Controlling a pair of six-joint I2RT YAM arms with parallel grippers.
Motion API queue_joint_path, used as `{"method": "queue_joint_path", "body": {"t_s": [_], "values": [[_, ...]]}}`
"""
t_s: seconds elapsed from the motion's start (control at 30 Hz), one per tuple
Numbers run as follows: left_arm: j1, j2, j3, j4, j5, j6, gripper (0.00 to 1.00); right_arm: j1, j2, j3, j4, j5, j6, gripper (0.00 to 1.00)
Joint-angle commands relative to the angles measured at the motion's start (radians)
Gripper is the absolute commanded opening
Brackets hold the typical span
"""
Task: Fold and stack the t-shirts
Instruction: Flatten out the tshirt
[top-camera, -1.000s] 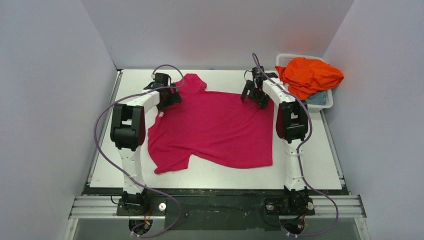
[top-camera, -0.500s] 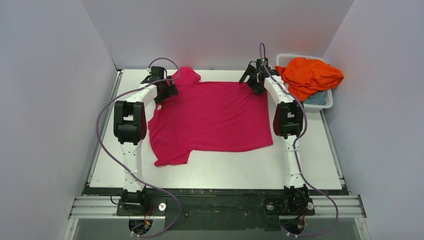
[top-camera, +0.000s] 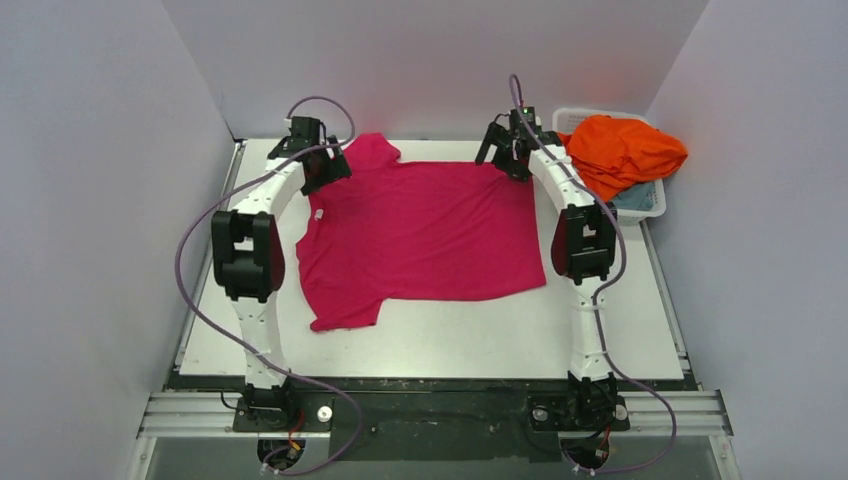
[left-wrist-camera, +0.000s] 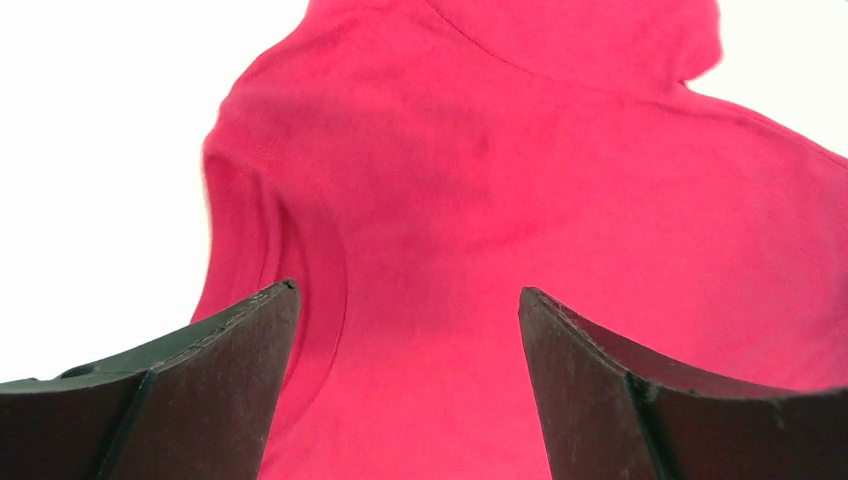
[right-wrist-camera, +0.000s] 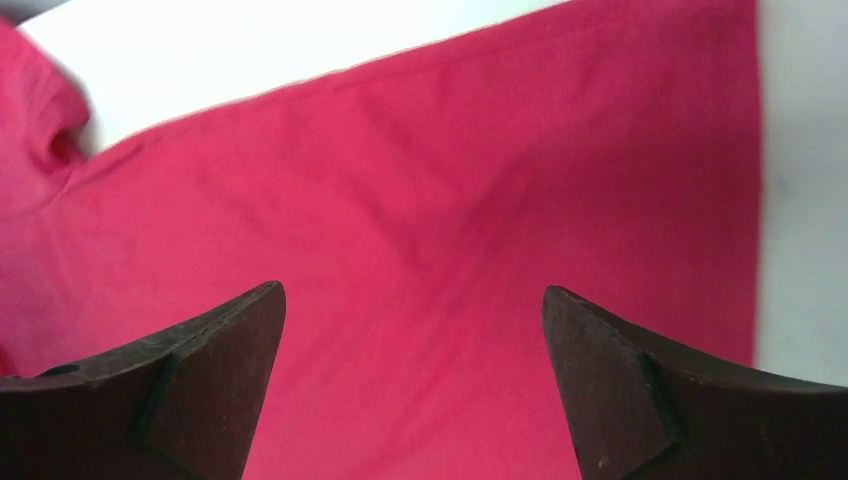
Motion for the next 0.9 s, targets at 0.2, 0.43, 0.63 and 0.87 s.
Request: {"method": "queue_joint_path", "body": {"t_s": [0.2,0.43,0.63,0.87], "values": [[-0.05,-0.705,-0.514,-0.101,-0.242,-0.159,0.91,0.148,-0.645,-0.466,-0.138,0.338,-0.187,0.96],[-0.157,-1.121,-0.951,-0.252,-0.296,-0.408,0.91,0.159,-1.01,-1.015,-0.056,0.359,-0.011,0.96],[-0.182,-1.421,-1.248,-0.31,-0.239,-0.549,0.91,0.146,-1.217,-1.355,0.089,0.349,0.095,0.96],[-0.177,-1.502,-1.482,-0.096,-0.101,-0.61,0.83,0.057,-1.329,-1.598,0.245,0.216,0.197,0.95]]}}
